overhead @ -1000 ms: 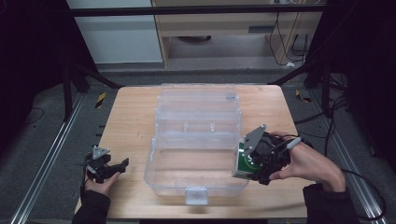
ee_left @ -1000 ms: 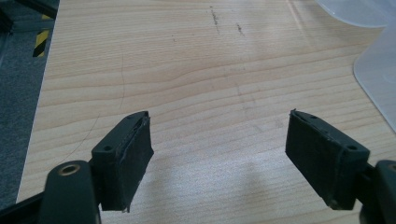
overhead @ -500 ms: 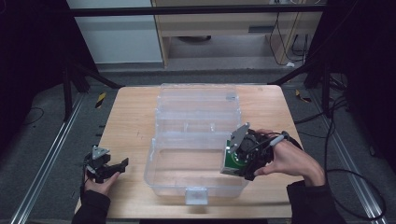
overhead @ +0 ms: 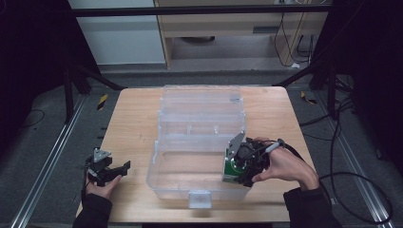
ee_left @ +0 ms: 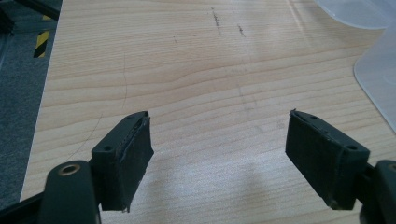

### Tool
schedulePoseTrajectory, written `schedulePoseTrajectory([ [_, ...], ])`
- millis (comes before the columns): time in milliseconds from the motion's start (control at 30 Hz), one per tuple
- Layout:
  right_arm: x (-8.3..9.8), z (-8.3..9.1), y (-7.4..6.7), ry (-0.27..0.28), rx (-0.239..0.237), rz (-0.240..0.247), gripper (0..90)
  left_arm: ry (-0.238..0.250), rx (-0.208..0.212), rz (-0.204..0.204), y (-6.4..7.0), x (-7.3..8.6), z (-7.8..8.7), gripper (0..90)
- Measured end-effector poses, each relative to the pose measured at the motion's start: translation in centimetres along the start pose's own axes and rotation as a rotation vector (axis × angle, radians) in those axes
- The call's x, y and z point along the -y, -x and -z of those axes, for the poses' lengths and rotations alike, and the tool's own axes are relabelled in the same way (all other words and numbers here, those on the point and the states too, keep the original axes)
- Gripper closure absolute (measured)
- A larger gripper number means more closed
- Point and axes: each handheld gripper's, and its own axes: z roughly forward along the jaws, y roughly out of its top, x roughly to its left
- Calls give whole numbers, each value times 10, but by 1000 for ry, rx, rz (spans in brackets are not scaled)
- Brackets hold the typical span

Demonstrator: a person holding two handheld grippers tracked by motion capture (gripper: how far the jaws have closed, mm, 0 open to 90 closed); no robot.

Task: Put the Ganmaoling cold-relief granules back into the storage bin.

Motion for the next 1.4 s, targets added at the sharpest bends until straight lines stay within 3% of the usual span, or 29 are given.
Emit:
schedulePoseTrajectory([
  [767, -3, -9, -9, -17, 9, 43, 163, 1, 1, -2, 0, 0, 0, 221],
  [1000, -4, -5, -6, 43, 1, 30, 163, 1, 0, -2, 0, 0, 0, 221],
  [1100, -4, -10, -4, 18, 11, 33, 163, 1, 0, -2, 0, 0, 0, 221],
  [1333, 2, -20, -4, 30, -21, 5, 163, 0, 0, -2, 0, 0, 0, 221],
  [1400, 1, -22, -4, 23, -16, 17, 163, 0, 0, -3, 0, 0, 0, 221],
])
